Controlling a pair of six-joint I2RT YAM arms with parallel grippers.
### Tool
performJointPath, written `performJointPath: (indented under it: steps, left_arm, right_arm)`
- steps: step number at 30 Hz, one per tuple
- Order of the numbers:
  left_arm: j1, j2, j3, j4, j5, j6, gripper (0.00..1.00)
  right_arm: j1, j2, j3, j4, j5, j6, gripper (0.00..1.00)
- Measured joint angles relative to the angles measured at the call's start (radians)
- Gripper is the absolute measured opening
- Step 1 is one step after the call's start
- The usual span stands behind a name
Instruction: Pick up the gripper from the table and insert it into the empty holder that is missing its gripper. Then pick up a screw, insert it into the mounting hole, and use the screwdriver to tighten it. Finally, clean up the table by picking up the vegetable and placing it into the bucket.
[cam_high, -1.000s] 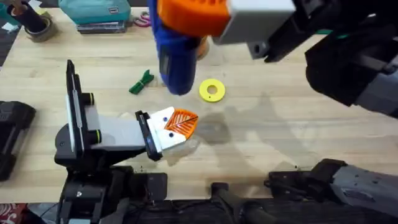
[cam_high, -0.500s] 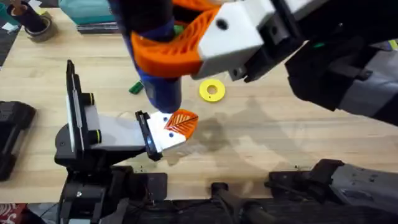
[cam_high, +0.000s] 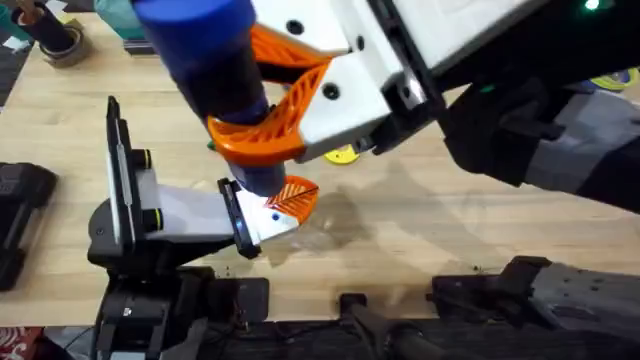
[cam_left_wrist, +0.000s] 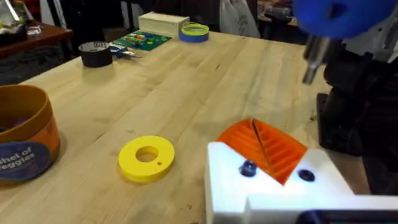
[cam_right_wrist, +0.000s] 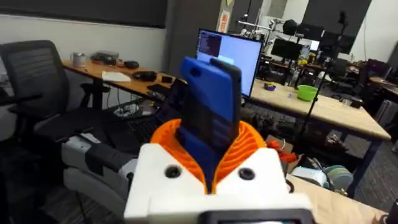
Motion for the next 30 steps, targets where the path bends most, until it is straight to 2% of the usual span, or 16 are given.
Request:
performJointPath:
  steps: [30]
  left_arm:
    - [0.0, 0.0, 0.0, 0.0, 0.0, 0.0, 0.012]
  right_arm:
    - [0.016, 0.109, -0.003, 0.0, -0.002, -0.074, 0.023]
